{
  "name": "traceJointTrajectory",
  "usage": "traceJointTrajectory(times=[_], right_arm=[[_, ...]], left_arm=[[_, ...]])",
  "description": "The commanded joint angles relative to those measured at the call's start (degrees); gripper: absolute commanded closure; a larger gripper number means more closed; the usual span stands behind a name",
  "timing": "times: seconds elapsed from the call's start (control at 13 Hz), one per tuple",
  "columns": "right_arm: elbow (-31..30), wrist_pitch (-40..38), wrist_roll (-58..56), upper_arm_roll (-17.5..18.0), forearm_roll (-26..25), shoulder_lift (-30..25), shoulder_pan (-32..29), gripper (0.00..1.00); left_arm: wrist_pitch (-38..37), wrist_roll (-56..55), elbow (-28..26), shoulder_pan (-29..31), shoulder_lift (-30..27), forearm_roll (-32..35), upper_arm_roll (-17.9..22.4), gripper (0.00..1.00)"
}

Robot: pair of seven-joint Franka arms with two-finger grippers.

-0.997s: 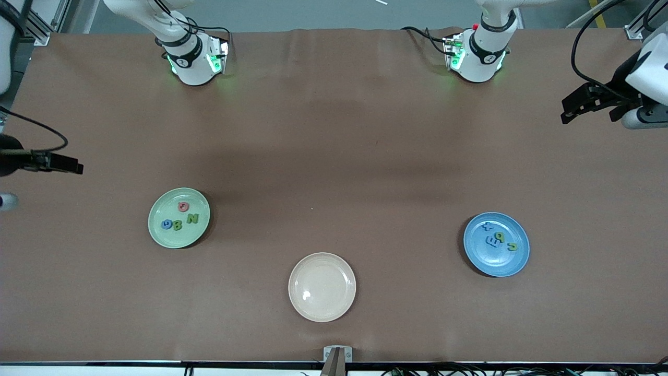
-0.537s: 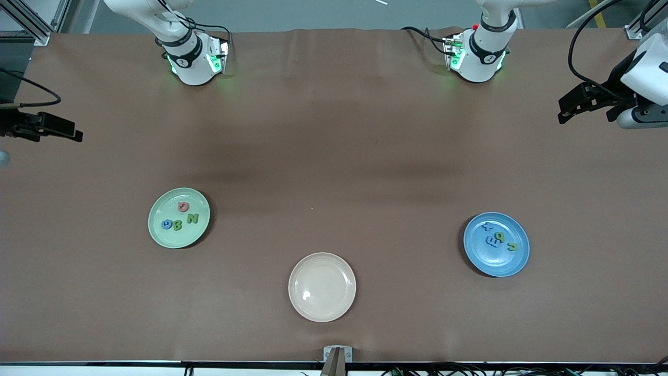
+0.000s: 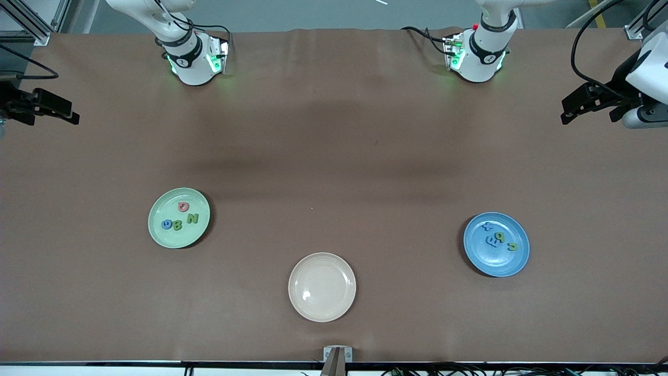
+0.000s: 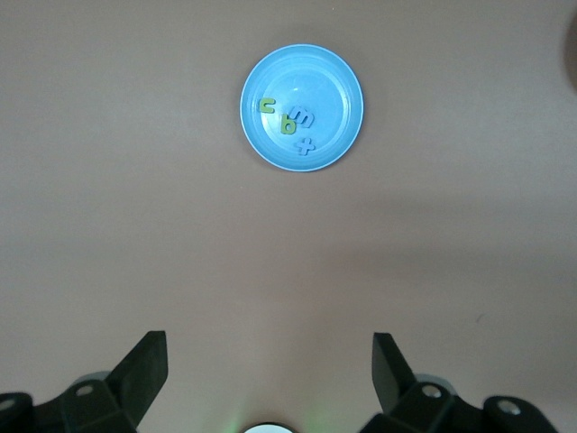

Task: Sort upper and lower case letters into plates

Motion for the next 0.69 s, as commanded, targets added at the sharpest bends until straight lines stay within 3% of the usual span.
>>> traceJointTrajectory(times=[0.0, 0.61], right_arm=[[-4.6, 2.4, 0.7, 1.8, -0.7, -4.0, -1.0, 0.00], [-7.0, 3.9, 0.7, 1.8, -1.9, -6.3, -0.2, 0.00]], left_arm=[[0.4, 0.6, -0.2, 0.8, -1.2, -0.6, 0.0, 0.00], [0.1, 0.7, 1.2, 1.0, -0.7, -0.2, 0.0, 0.00]])
